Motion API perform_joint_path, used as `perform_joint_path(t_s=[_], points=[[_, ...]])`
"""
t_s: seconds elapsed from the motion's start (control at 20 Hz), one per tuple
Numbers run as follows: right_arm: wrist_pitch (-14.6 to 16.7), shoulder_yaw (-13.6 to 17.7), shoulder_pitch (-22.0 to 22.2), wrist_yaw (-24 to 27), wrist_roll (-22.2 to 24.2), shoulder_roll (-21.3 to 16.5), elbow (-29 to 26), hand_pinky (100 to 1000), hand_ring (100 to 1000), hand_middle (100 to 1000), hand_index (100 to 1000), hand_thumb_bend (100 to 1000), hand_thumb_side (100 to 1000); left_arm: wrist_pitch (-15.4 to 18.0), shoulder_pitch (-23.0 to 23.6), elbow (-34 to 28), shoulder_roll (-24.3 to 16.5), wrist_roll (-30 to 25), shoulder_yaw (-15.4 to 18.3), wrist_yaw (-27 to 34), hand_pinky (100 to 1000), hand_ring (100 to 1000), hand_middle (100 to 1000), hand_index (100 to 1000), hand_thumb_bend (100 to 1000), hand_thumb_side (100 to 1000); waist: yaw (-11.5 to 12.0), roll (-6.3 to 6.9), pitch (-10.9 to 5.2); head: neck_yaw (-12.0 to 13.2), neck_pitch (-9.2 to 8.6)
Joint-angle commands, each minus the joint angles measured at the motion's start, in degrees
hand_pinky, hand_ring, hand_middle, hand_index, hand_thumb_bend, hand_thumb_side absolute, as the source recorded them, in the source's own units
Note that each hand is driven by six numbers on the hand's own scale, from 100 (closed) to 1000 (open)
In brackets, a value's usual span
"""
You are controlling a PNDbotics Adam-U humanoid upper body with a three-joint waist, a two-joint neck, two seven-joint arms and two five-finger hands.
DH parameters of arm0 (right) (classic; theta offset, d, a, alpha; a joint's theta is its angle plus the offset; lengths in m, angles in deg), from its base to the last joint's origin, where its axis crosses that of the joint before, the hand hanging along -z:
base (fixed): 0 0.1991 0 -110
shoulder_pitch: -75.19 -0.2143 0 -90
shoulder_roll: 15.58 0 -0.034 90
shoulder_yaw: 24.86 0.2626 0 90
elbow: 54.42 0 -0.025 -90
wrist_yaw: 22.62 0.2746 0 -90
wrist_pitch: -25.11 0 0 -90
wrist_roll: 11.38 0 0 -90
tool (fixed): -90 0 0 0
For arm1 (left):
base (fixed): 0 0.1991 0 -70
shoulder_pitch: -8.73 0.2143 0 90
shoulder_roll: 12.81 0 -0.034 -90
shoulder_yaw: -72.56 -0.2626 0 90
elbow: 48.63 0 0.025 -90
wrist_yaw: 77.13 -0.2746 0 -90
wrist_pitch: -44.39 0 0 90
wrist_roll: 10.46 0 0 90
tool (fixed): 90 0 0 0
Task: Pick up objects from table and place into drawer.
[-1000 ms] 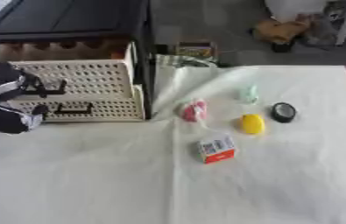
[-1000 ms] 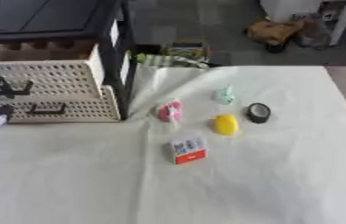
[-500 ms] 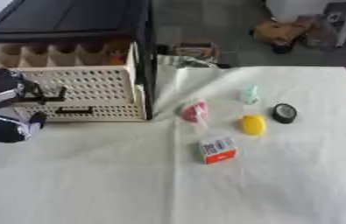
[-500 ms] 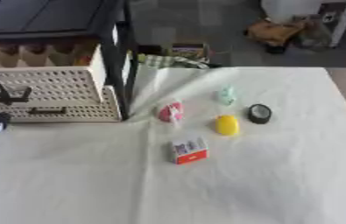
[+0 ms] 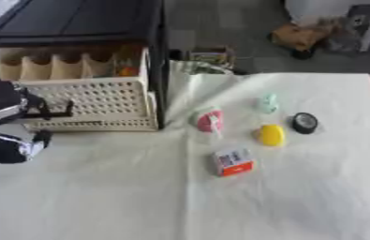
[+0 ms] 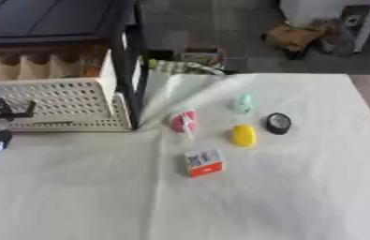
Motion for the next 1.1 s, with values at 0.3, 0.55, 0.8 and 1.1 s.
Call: perform_joint_path(t_s=[0.3,0.55,0.8,1.1], points=[[0.05,0.55,-0.41,0.30,-0.24,-0.90,-0.94,773,721,508,789,434,765,-0.76,0.76,-2.60,-3.33,0.21,1.33,-0.46,100,100,100,716,105,408,0.31,-0.12,-1.67,0.22,0.25],[0.11,0.53,-0.38,0.33,-0.25,-0.87,-0.94,774,722,509,789,434,765,-1.29,1.81,-2.76,-3.93,0.89,2.02,-1.24,100,100,100,710,105,408,0.44,-0.15,-1.87,0.18,0.23],[0.11,0.58,-0.36,0.30,-0.40,-0.89,-0.94,774,722,510,790,434,765,-1.32,2.87,-3.63,-4.54,1.02,2.40,-1.04,100,100,100,699,105,408,0.55,-0.26,-1.95,0.18,0.32],[0.06,0.61,-0.40,0.29,-0.50,-0.81,-0.94,774,722,510,790,434,765,-1.40,4.14,-4.87,-5.06,0.90,2.52,-1.23,100,100,100,696,105,408,0.71,-0.42,-1.99,0.16,0.29]])
